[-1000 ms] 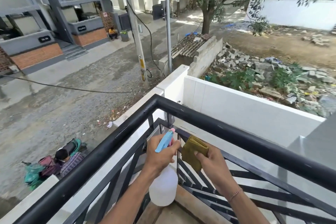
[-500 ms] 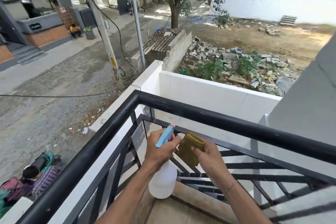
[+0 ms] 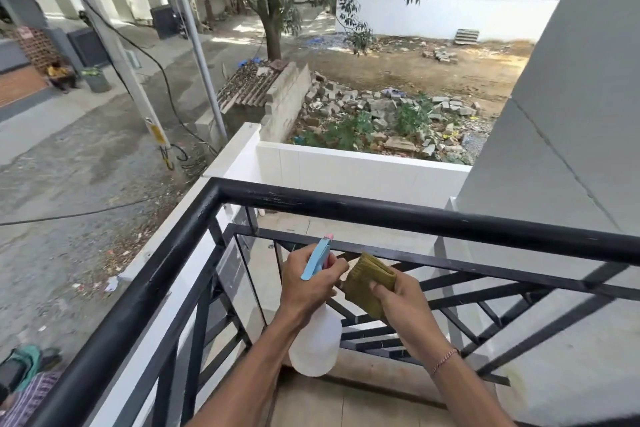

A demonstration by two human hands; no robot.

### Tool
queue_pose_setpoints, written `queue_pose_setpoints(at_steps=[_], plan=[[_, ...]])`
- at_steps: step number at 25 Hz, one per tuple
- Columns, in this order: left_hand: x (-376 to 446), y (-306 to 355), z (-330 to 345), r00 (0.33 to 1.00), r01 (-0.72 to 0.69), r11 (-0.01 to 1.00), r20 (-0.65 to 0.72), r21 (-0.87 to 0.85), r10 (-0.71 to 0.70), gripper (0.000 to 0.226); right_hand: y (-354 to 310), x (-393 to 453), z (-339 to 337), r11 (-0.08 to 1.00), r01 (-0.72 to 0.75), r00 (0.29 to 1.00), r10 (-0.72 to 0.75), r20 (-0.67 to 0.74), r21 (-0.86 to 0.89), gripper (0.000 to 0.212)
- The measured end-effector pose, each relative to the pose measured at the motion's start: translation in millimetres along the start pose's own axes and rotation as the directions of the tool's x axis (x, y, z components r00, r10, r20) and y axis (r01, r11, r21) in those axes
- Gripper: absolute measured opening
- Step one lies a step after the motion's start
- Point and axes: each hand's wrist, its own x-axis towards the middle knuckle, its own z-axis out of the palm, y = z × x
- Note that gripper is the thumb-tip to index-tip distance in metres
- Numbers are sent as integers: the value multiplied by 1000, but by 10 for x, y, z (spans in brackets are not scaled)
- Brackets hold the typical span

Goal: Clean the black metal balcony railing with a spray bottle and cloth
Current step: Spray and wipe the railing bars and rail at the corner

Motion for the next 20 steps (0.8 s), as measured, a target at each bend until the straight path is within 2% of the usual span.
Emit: queue_pose_setpoints(at_steps=[10,20], plan=[[-73,11,139,999,-31,999,35,39,29,18,53,-220,-73,1000,8,999,-8,-51,3,28],[-193,179,509,994,-38,999,103,22,36,16,293,-308,-391,997,-50,988,57,-143,55,28]])
